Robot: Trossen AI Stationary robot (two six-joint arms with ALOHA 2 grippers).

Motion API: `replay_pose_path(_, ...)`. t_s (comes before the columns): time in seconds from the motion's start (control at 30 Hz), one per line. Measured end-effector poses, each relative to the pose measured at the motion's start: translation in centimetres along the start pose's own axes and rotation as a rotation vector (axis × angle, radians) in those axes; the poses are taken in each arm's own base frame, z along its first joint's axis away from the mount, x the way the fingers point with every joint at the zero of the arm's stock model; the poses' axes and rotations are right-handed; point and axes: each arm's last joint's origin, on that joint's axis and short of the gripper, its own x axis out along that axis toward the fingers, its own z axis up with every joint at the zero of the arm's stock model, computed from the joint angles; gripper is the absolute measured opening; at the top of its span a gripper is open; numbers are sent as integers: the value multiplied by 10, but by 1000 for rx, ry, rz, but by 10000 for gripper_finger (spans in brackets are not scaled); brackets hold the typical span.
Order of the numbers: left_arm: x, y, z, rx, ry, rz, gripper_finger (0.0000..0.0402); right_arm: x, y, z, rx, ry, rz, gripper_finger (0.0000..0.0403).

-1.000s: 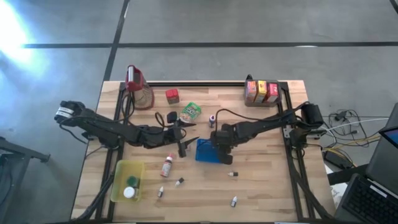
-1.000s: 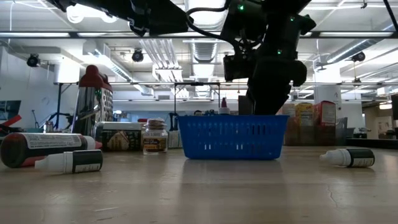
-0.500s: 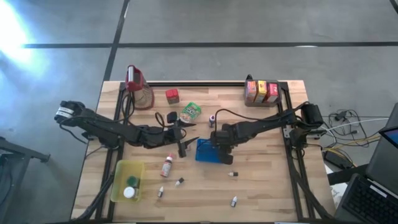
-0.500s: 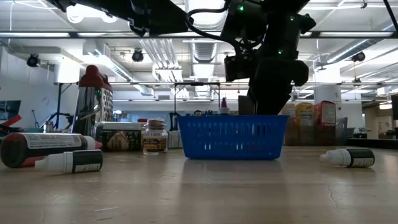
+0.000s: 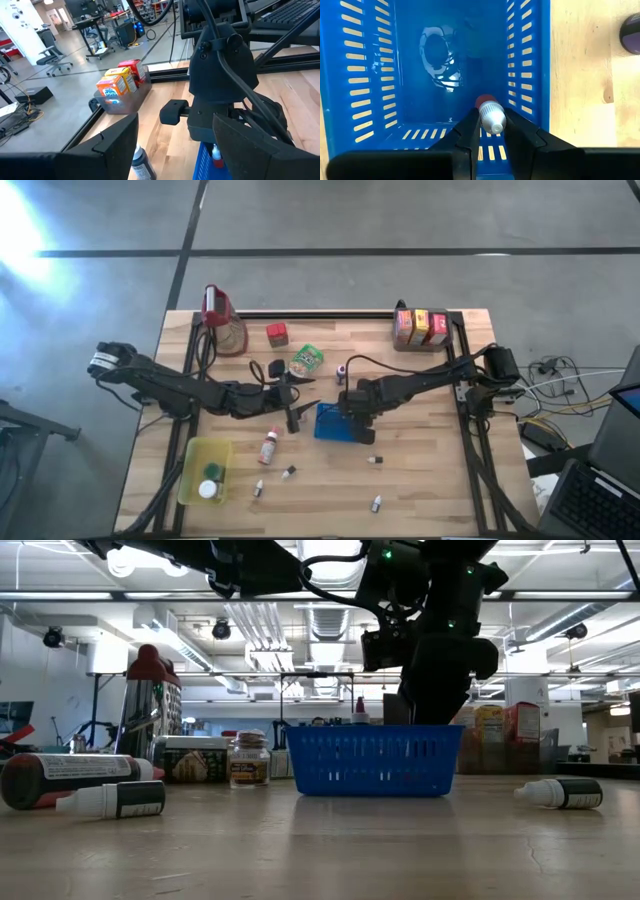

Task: Pick & Place Kitchen Items
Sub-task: Put the small yellow food coloring bottle into the blue bin

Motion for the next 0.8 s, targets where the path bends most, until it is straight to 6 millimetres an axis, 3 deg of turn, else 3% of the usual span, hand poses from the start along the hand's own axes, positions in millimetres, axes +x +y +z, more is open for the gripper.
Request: replay_pose_path(0.8,0,0,0,-1,0,-1,262,-2,0,-1,3,8,-2,145)
